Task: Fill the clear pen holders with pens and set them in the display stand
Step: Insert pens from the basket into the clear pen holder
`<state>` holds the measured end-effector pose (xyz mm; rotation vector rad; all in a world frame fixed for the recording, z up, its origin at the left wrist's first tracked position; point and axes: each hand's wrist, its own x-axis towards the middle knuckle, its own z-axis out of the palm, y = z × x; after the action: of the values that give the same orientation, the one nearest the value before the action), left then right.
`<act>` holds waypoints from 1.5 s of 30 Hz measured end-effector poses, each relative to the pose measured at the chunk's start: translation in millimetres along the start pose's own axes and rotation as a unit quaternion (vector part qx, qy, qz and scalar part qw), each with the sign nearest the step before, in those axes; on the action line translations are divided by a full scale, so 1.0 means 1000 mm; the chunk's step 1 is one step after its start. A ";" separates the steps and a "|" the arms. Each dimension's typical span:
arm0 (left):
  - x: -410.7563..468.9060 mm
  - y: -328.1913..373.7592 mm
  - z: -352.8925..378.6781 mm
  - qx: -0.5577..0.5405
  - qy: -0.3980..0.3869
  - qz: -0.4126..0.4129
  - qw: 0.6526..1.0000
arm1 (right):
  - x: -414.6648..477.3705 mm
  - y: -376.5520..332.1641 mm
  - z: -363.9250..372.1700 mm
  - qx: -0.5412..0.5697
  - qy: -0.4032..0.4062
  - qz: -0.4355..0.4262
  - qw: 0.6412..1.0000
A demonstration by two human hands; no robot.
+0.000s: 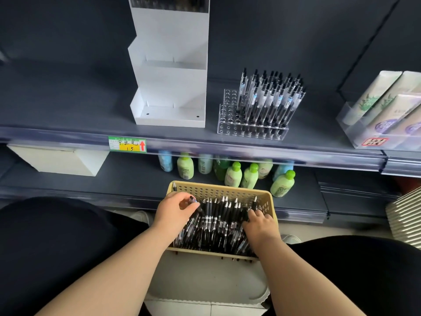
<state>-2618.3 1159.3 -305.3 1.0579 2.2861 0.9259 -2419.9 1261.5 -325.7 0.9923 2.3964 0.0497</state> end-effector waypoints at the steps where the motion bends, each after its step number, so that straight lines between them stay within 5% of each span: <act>1: 0.000 -0.001 0.000 -0.010 0.000 -0.002 1.000 | 0.000 0.000 0.000 -0.004 0.001 -0.003 1.000; 25: 0.008 0.021 0.001 -0.129 0.051 -0.002 0.990 | -0.003 0.005 -0.011 -0.032 -0.039 -0.028 0.998; 32: 0.007 0.028 0.001 -0.147 0.060 -0.003 0.987 | -0.006 0.012 -0.013 0.073 0.052 -0.005 0.996; 35: 0.006 0.032 -0.004 -0.158 0.074 0.002 0.985 | -0.006 0.013 -0.019 0.230 0.148 0.051 0.961; 40: 0.007 0.054 -0.018 -0.210 0.090 0.030 0.973 | -0.008 0.012 -0.058 0.482 0.266 0.076 0.832; 45: 0.016 0.094 -0.034 -0.285 0.098 0.070 0.951 | -0.008 0.019 -0.119 0.562 0.352 0.057 0.746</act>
<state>-2603.9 1204.4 -215.4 0.9001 1.9025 1.6858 -2461.8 1289.8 -216.6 1.8852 2.9932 -1.3663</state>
